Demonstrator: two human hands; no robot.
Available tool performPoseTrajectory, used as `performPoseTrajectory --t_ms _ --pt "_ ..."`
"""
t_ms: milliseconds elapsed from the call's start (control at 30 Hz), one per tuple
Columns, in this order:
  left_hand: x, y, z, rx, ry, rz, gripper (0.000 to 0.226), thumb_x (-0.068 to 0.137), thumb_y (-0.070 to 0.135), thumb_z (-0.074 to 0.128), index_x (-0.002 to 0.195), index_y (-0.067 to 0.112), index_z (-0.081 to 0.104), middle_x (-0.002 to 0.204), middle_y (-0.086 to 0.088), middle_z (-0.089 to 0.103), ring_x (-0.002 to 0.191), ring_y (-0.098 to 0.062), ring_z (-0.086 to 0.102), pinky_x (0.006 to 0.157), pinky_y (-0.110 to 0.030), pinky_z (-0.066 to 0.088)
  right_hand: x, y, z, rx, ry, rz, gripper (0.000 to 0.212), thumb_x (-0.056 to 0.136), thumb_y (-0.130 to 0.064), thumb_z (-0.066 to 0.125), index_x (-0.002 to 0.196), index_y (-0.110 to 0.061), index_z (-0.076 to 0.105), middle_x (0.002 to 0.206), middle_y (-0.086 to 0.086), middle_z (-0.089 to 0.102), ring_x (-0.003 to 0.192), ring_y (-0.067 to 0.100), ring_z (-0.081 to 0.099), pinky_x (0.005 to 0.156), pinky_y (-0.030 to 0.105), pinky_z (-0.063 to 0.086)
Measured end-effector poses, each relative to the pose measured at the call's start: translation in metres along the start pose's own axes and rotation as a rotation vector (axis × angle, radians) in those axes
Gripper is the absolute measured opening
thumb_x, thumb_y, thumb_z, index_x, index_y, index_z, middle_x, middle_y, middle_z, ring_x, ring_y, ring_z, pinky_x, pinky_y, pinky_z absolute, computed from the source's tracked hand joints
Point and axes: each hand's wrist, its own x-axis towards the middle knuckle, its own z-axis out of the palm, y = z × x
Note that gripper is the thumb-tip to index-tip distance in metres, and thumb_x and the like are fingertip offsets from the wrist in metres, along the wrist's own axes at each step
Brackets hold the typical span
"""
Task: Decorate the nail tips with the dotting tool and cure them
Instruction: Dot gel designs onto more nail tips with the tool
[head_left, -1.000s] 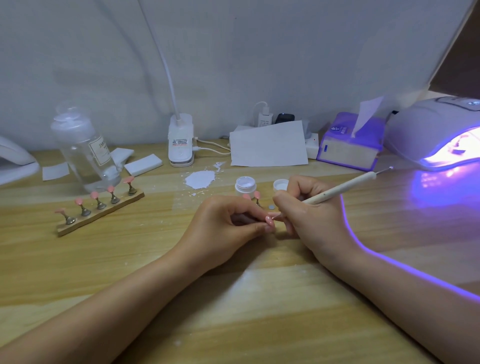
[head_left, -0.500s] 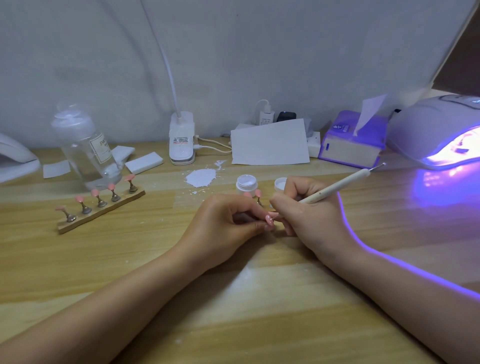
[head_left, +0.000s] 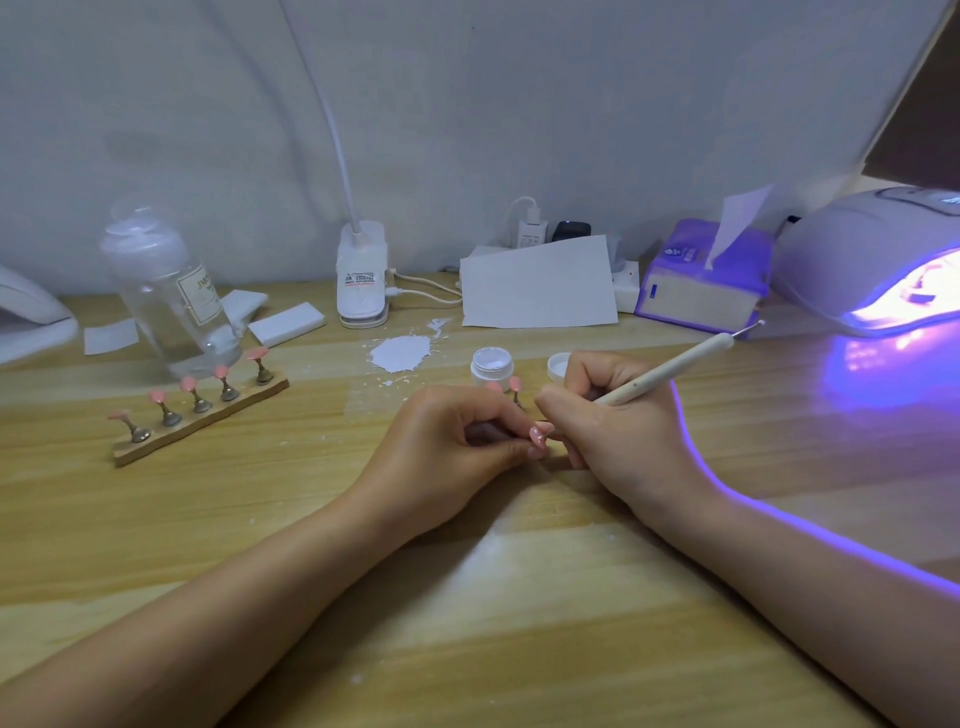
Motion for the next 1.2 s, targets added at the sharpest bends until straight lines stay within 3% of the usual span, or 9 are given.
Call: performPoseTrajectory --t_ms 167,300,433,567,700,933,1033,1133,1200 --pt "0.0001 0.0006 0.0003 0.001 -0.007 0.001 0.015 0.073 -0.002 0.071 0.071 0.013 0.07 0.076 -0.001 0.072 0.07 -0.006 0.067 0.071 -0.021 0.053 -0.0004 0.0 -0.0008 -0.02 0.005 -0.015 0.042 0.078 0.011 0.053 0.047 -0.01 0.034 0.026 -0.011 0.036 0.026 0.001 0.038 0.047 0.021 0.045" --pt "-0.0001 0.001 0.0005 0.0 -0.006 -0.006 0.011 0.073 -0.002 0.071 0.071 0.009 0.07 0.075 -0.001 0.071 0.07 -0.002 0.067 0.072 -0.02 0.053 0.0001 0.0007 -0.0008 -0.026 0.023 -0.008 0.041 0.076 0.009 0.055 0.047 -0.01 0.034 0.027 -0.013 0.034 0.027 0.002 0.036 0.052 0.04 0.05" --pt "-0.0002 0.0016 0.0001 0.009 -0.006 0.0 0.02 0.073 -0.001 0.072 0.069 0.018 0.069 0.073 0.003 0.071 0.068 -0.004 0.067 0.07 -0.019 0.052 -0.0005 0.0011 -0.0011 -0.022 0.018 -0.016 0.042 0.077 0.009 0.055 0.046 -0.011 0.034 0.026 -0.012 0.036 0.026 0.001 0.037 0.051 0.027 0.049" --pt "-0.0001 0.0015 0.0002 0.013 -0.006 -0.01 0.014 0.073 -0.001 0.071 0.071 0.013 0.07 0.074 0.004 0.071 0.07 -0.002 0.067 0.072 -0.018 0.053 0.0002 0.0022 -0.0018 -0.06 0.044 -0.011 0.043 0.075 0.002 0.061 0.046 -0.01 0.033 0.028 -0.013 0.033 0.03 0.003 0.034 0.056 0.046 0.05" --pt "0.0 0.0017 0.0002 0.024 -0.005 -0.008 0.018 0.073 -0.001 0.071 0.069 0.016 0.069 0.074 0.007 0.07 0.07 -0.001 0.067 0.071 -0.018 0.052 0.0001 0.0017 -0.0011 -0.069 0.049 -0.019 0.042 0.077 0.006 0.057 0.046 -0.01 0.033 0.027 -0.012 0.034 0.029 0.002 0.035 0.054 0.035 0.047" --pt "-0.0007 0.0013 -0.0001 0.028 0.0 -0.001 0.02 0.073 0.0 0.072 0.069 0.019 0.069 0.075 0.004 0.071 0.071 -0.009 0.068 0.072 -0.025 0.053 -0.0001 0.0017 -0.0008 -0.066 0.05 -0.005 0.041 0.076 0.005 0.056 0.046 -0.009 0.033 0.027 -0.012 0.034 0.028 0.002 0.035 0.052 0.033 0.046" --pt "-0.0001 0.0014 0.0002 0.033 0.001 -0.003 0.017 0.073 0.0 0.072 0.07 0.017 0.069 0.076 0.002 0.072 0.072 -0.01 0.069 0.073 -0.027 0.053 0.0 0.0016 -0.0008 -0.05 0.048 0.009 0.04 0.077 0.005 0.056 0.047 -0.009 0.033 0.027 -0.012 0.033 0.028 0.002 0.035 0.053 0.042 0.05" --pt "0.0 0.0015 0.0001 0.026 -0.003 -0.002 0.019 0.073 0.0 0.072 0.069 0.018 0.069 0.074 0.004 0.071 0.071 -0.009 0.068 0.072 -0.026 0.053 -0.0002 0.0011 -0.0008 -0.039 0.04 0.01 0.041 0.078 0.008 0.055 0.047 -0.01 0.034 0.026 -0.011 0.035 0.026 0.001 0.037 0.05 0.025 0.05" --pt "-0.0008 0.0014 -0.0002 0.027 -0.01 -0.001 0.019 0.073 0.0 0.072 0.069 0.018 0.069 0.074 0.003 0.071 0.07 -0.009 0.068 0.072 -0.027 0.053 -0.0003 0.0007 -0.0009 -0.03 0.036 0.015 0.041 0.078 0.008 0.054 0.048 -0.009 0.033 0.026 -0.011 0.035 0.026 0.001 0.037 0.049 0.025 0.051"
